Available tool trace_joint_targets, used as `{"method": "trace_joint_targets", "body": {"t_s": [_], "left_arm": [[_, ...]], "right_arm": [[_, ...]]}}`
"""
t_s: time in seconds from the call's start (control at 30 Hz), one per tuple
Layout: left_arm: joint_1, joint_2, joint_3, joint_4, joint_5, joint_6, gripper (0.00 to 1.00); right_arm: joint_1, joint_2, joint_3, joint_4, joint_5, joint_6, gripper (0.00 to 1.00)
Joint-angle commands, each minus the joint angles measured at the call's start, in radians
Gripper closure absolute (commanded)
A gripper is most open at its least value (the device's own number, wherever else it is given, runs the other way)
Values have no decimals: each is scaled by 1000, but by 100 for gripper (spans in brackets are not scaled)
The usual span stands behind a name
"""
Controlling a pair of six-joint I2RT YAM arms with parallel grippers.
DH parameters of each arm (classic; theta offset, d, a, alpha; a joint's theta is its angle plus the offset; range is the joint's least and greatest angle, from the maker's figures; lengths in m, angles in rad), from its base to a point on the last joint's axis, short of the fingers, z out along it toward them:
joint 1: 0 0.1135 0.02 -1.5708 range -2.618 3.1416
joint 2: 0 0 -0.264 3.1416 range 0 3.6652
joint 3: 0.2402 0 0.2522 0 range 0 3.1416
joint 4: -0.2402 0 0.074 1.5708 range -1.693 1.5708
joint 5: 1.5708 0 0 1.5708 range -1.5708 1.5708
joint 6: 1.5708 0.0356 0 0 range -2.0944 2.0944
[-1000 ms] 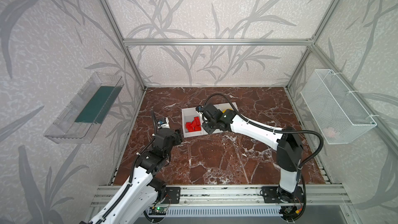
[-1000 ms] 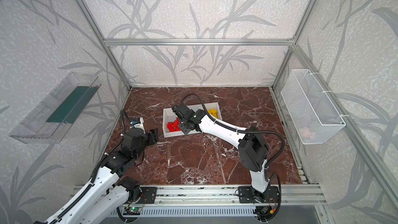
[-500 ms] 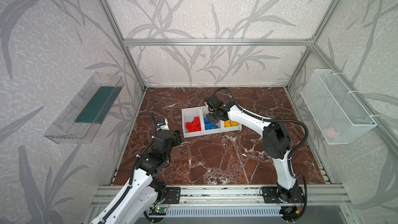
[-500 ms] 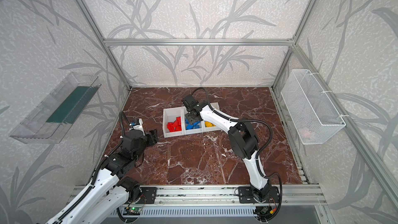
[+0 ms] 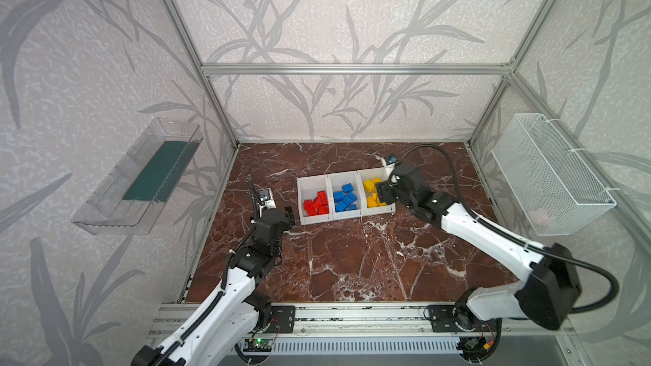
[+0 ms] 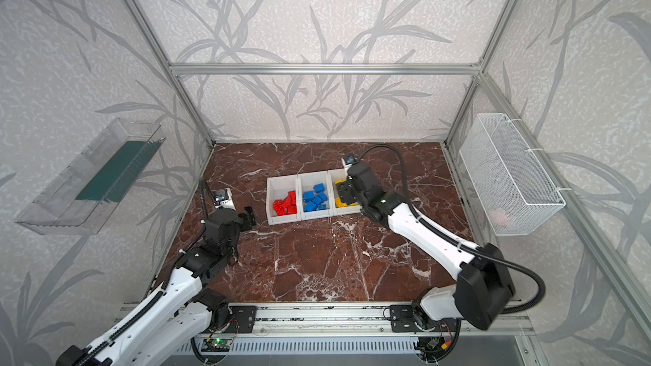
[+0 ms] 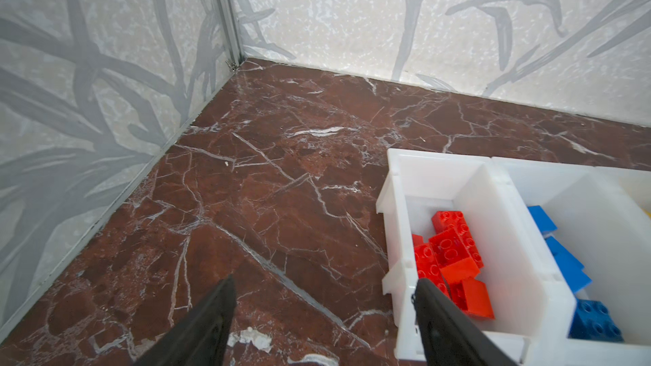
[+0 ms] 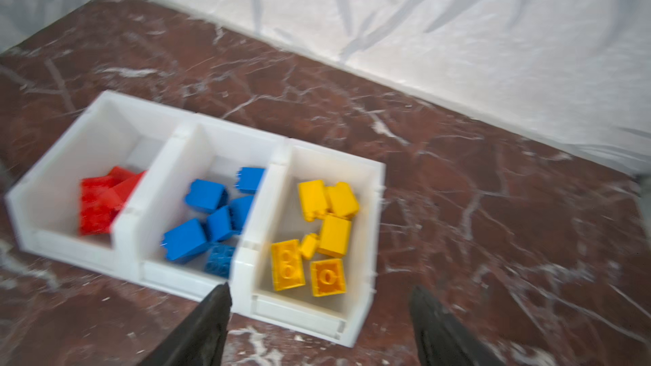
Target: Sort the legos into containers by color
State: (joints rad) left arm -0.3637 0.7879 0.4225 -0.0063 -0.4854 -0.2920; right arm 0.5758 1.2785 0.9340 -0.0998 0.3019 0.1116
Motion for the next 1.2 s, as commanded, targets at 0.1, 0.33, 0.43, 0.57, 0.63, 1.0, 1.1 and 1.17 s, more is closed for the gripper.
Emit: {"method": "trace_joint_targets", "body": {"t_s": [0.1, 0.33, 0.43, 0.57, 0.63, 1.0, 1.1, 1.17], "left_arm": [[46, 134, -54, 273, -120, 110, 15], [133, 396, -50, 473, -23, 234, 13], [169, 479, -74, 612, 16, 248, 11], [253, 574, -38, 696, 98, 207, 11], [286, 592, 23, 593, 197, 247, 11], [383, 792, -61, 1000, 289, 237, 7], [383, 772, -49, 939, 288, 227, 1], [381, 787, -57, 983, 288, 240, 1]], "right_arm": [[-144, -222, -514, 502, 96, -108, 1], [-260, -234, -550, 441, 92, -148, 1], [-289, -170, -610, 578, 33, -136, 1], [-366, 17, -589, 766, 50, -133, 1], [-430, 92, -533, 776, -36, -129, 1], [-449, 282, -561, 1031, -75, -141, 1], [-450, 267, -549, 985, -76, -139, 1], [-450, 267, -549, 985, -76, -139, 1]]}}
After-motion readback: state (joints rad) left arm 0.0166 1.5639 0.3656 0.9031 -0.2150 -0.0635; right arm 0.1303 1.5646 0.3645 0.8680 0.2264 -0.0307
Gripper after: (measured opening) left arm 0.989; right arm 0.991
